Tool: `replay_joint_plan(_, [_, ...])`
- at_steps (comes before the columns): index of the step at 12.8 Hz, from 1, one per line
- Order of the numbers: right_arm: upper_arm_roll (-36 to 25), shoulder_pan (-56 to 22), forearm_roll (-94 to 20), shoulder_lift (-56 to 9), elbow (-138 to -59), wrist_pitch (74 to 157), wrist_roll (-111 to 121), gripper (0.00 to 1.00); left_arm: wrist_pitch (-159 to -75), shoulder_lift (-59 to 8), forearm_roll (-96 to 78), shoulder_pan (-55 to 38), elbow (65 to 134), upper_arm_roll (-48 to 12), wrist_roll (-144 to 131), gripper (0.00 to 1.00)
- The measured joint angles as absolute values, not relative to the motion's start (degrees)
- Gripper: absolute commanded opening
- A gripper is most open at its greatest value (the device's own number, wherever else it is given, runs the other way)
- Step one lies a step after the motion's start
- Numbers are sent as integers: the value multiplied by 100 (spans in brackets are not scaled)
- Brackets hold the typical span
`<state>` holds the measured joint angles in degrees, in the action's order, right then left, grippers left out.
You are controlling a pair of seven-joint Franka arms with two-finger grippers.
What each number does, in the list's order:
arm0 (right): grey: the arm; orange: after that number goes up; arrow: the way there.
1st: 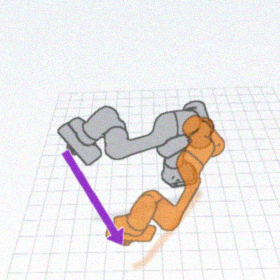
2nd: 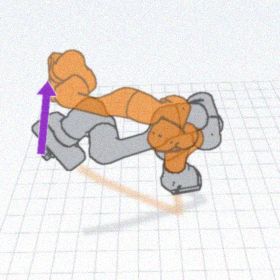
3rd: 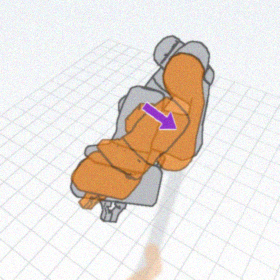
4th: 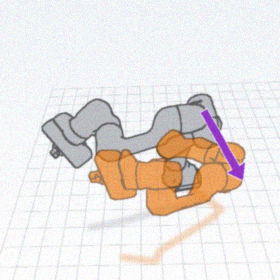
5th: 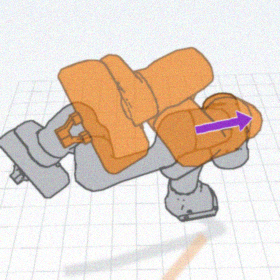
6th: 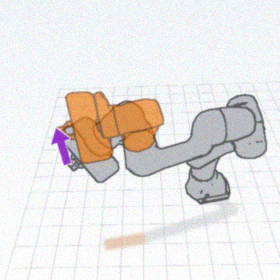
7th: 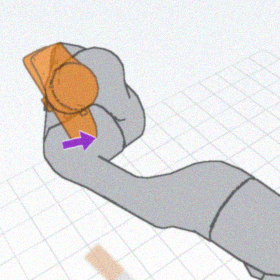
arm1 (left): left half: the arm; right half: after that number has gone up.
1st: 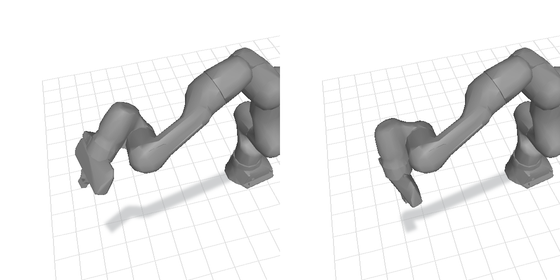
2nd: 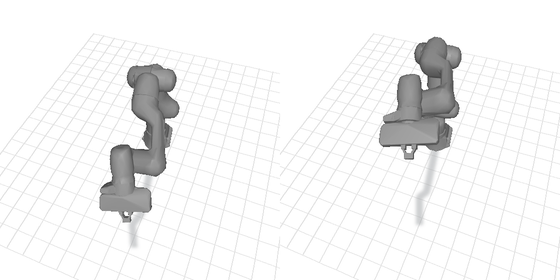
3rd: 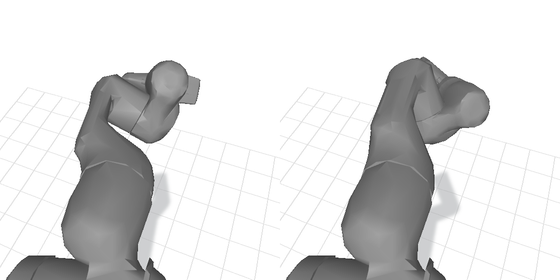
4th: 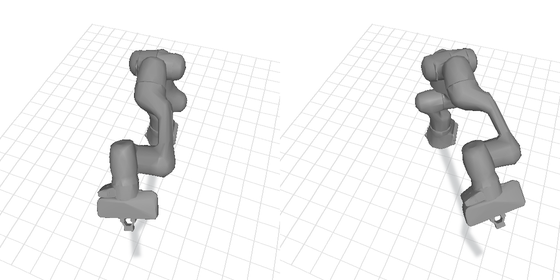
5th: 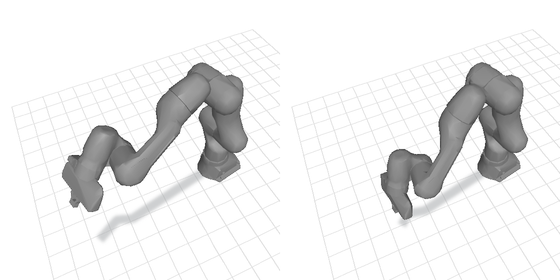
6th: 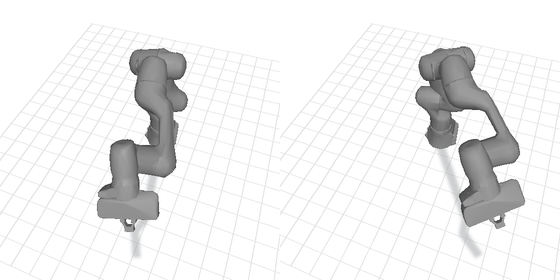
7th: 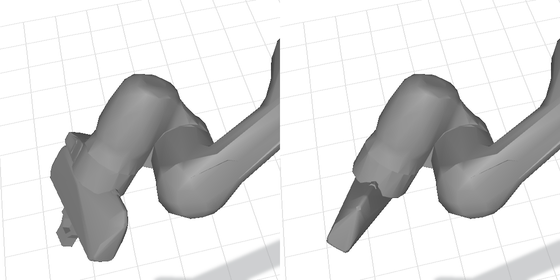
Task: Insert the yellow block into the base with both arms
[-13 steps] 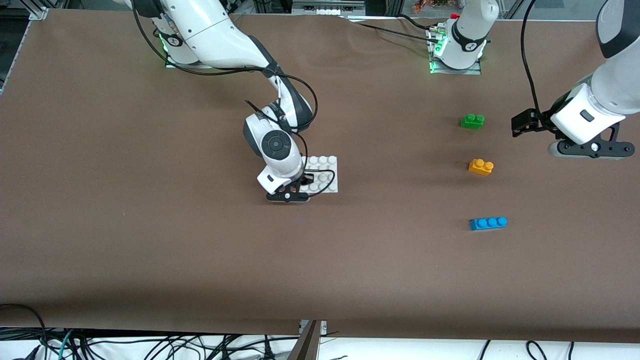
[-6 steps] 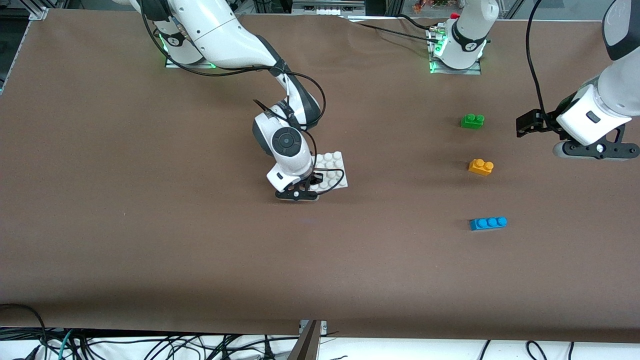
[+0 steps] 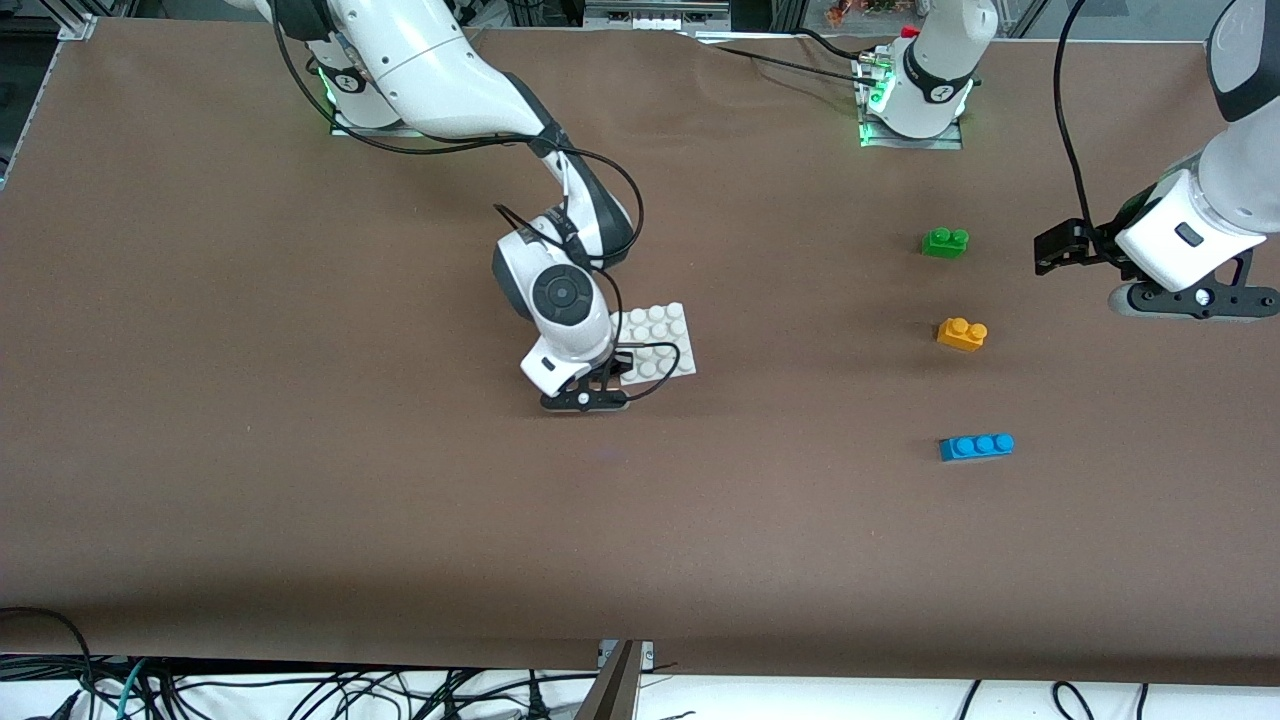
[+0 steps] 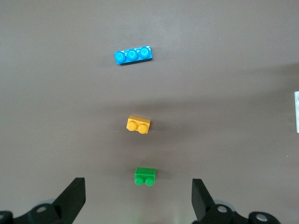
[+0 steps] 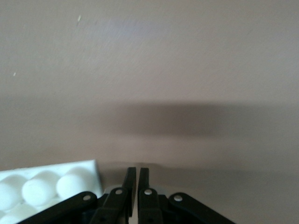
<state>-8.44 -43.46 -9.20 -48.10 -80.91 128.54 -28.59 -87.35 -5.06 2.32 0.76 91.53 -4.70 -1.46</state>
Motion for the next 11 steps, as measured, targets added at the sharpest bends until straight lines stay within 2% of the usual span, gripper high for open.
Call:
replay_joint_plan(1, [-960, -4316, -920, -4734, -8056, 12750, -2609, 78, -8735, -506, 232, 76, 9153, -470, -145, 100])
replay_joint_plan(2, [-1072, -4281, -920, -4622, -8031, 12632, -2388, 100, -8735, -507, 232, 76, 9153, -470, -145, 100])
replay_joint_plan(11, [-2331, -4231, -921, -3572, -8002, 11819, -1381, 100, -8733, -509, 232, 76, 9153, -471, -143, 100])
